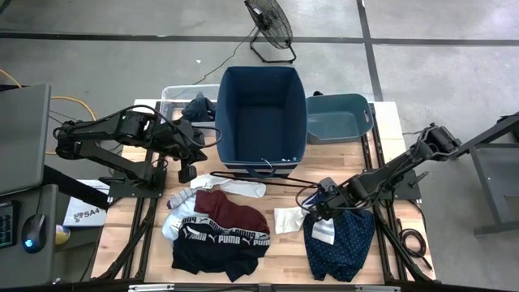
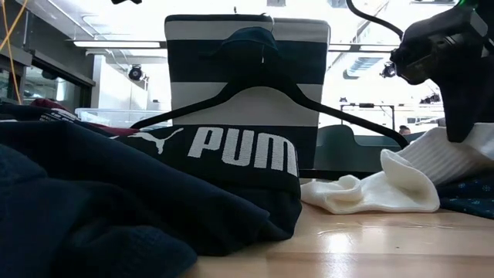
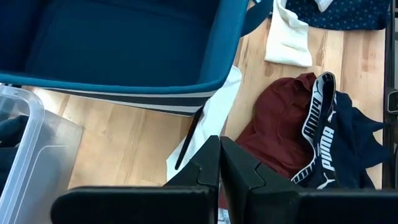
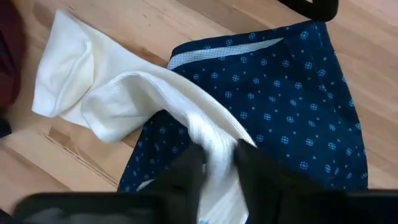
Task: Pick & Place Cloths
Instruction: Put the right white sock into the green bin
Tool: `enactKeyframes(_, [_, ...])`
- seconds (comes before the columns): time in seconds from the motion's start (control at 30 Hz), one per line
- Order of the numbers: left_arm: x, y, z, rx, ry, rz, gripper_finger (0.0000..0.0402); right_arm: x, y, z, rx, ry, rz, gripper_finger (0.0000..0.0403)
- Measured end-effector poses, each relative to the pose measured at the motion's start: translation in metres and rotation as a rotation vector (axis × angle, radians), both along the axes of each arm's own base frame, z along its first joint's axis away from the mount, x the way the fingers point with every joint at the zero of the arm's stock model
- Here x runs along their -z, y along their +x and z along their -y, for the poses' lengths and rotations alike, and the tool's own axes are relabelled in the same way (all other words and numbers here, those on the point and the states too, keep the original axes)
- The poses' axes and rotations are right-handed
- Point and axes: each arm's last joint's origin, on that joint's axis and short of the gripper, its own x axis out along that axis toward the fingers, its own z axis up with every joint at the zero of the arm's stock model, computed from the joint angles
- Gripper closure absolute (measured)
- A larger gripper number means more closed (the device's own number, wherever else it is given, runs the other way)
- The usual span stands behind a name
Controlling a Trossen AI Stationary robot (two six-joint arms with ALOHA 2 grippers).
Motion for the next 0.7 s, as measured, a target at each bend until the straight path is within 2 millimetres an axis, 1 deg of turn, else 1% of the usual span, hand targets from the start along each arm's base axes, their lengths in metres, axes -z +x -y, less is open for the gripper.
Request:
enactKeyframes(0.07, [0.000,0.000,0.000,0.000,0.000,0.001,0.0396,0.000,0.000,0.000,-0.002,0.000,0.002,0.0378])
enactKeyframes(0.1, [0.000,0.000,0.000,-0.001,0.000,0.002,0.0396,-0.001,0.000,0.000,-0.008,0.000,0.004,0.0388])
enactKeyframes(0.23, [0.000,0.001,0.000,-0.002,0.002,0.006,0.0396,-0.007,-0.003,0.001,-0.014,0.022,0.025,0.0396])
enactKeyframes(0.33, [0.000,0.001,0.000,-0.002,0.002,0.005,0.0396,-0.018,-0.005,0.002,-0.017,0.047,0.055,0.0397])
enactKeyframes(0.5, [0.000,0.001,0.000,-0.002,0.002,0.005,0.0396,-0.048,-0.012,0.006,-0.019,0.046,0.108,0.0398])
enactKeyframes(0.7, [0.000,0.001,0.000,-0.002,0.002,0.005,0.0396,-0.094,-0.029,0.015,-0.061,0.016,0.108,0.0399])
